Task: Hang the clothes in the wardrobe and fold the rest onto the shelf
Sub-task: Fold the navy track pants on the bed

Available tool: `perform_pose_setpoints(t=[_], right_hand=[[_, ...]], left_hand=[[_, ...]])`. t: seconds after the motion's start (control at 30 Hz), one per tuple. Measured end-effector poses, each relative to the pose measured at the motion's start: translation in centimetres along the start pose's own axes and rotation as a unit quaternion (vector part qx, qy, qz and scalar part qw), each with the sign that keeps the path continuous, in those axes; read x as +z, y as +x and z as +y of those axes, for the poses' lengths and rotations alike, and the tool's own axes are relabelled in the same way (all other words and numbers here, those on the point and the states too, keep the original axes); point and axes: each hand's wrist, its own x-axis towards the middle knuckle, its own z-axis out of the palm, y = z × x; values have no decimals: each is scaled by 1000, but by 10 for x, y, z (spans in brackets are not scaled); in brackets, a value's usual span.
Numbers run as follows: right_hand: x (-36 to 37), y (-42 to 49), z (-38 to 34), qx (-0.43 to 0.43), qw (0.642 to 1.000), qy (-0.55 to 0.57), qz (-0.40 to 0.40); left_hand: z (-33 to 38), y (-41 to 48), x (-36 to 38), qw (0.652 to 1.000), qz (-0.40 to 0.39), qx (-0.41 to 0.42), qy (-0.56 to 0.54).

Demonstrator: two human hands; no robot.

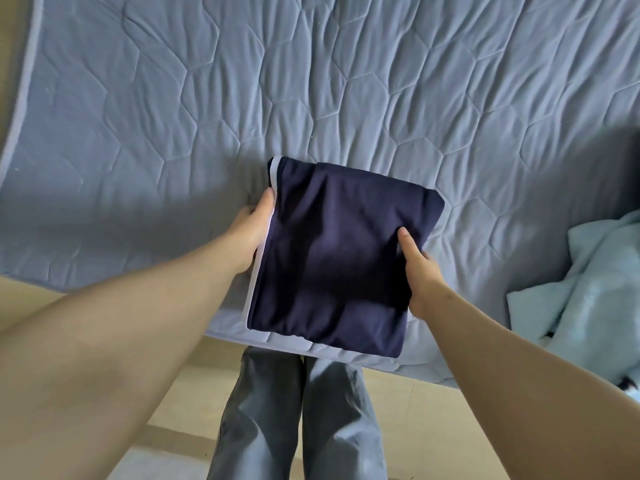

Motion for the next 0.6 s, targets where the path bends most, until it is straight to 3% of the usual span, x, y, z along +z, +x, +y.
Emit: perform_pose_setpoints(t=[0.07, 0.13, 0.23, 0.43, 0.6], right_hand=[[-1, 0, 7, 42, 999, -5, -20], [0, -1, 12, 70, 997, -7, -44], [3, -3, 13, 83, 996, -19, -39], [7, -29, 0, 21, 999, -1, 39], [12, -94, -40, -26, 1000, -3, 8]], left_hand=[[-13, -7, -3, 991, -122, -29, -38], [-24, -15, -5, 982, -181, -40, -39], [-36, -15, -4, 992, -127, -21, 2], [-21, -37, -2, 996, -53, 9, -68], [12, -108, -35, 992, -42, 32, -111]])
